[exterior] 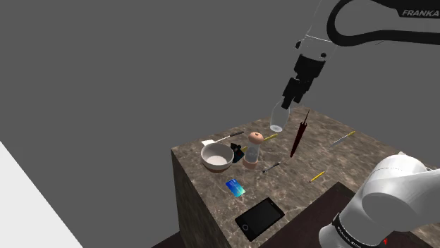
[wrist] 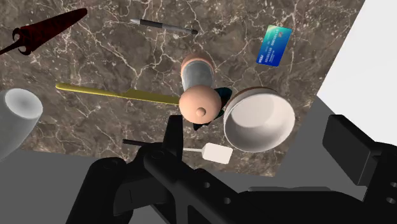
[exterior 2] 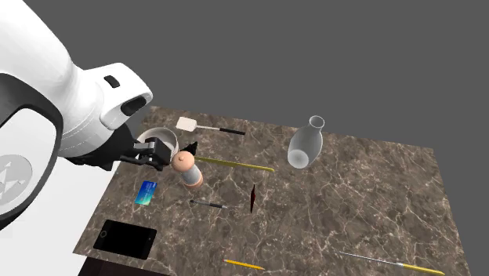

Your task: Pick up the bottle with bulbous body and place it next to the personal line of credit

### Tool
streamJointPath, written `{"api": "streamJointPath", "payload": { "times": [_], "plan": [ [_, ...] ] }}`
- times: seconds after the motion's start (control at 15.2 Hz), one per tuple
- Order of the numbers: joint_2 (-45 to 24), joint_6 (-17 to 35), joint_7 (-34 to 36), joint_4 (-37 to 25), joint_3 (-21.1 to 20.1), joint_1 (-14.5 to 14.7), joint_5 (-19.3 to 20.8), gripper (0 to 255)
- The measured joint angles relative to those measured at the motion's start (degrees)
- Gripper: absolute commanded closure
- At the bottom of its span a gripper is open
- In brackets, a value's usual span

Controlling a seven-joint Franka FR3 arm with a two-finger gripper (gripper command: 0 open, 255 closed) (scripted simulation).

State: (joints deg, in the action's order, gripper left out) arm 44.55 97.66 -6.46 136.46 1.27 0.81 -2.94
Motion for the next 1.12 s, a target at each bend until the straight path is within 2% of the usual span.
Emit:
{"api": "streamJointPath", "payload": {
  "times": [0.2,0.4,0.79,1.12],
  "plan": [
    [-0.9,1.01,-1.38,0.16,1.16,-0.42,0.75,0],
    [-4.15,3.65,-4.87,-0.39,4.13,-1.43,2.48,0],
    [-12.09,8.76,-12.2,-3.29,10.27,-3.07,5.07,0],
    [-20.25,12.64,-18.65,-7.7,15.41,-3.9,5.65,0]
  ]
}}
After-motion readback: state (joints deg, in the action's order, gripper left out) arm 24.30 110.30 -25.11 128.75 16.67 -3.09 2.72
